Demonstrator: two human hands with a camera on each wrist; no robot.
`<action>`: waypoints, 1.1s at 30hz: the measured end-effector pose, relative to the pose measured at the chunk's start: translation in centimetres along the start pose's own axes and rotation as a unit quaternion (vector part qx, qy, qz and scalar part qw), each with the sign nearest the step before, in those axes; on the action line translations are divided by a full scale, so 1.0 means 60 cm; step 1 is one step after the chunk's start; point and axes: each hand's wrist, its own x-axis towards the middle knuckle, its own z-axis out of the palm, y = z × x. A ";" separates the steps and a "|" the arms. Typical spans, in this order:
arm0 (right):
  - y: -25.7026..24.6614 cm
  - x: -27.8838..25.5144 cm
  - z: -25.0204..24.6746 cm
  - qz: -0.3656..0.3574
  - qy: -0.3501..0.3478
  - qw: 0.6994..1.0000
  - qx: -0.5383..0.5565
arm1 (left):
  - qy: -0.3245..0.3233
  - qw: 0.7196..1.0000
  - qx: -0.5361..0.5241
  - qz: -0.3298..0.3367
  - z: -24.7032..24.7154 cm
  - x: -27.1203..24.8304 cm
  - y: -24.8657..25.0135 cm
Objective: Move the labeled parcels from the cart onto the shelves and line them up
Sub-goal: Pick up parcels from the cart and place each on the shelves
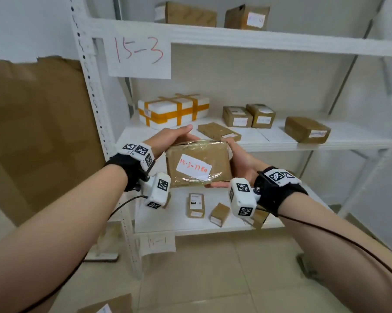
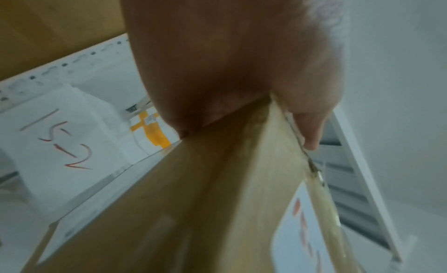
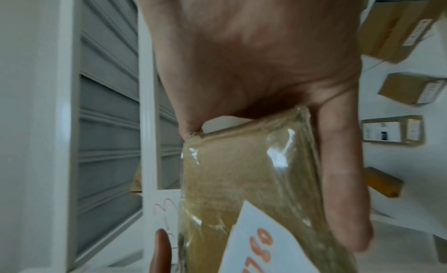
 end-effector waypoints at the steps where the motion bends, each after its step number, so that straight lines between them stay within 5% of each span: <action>1: -0.016 -0.012 -0.002 -0.012 0.001 1.000 0.003 | 0.001 1.000 -0.024 0.011 0.000 0.000 0.020; 12: -0.184 -0.160 -0.023 -0.149 0.035 0.988 -0.009 | 0.068 0.980 -0.089 0.163 0.008 0.026 0.211; 24: -0.287 -0.244 -0.083 -0.324 0.049 0.945 0.001 | 0.166 0.921 -0.032 0.351 0.056 0.074 0.382; 33: -0.371 -0.204 -0.148 -0.409 0.085 0.905 0.083 | 0.168 0.932 -0.063 0.316 0.079 0.172 0.421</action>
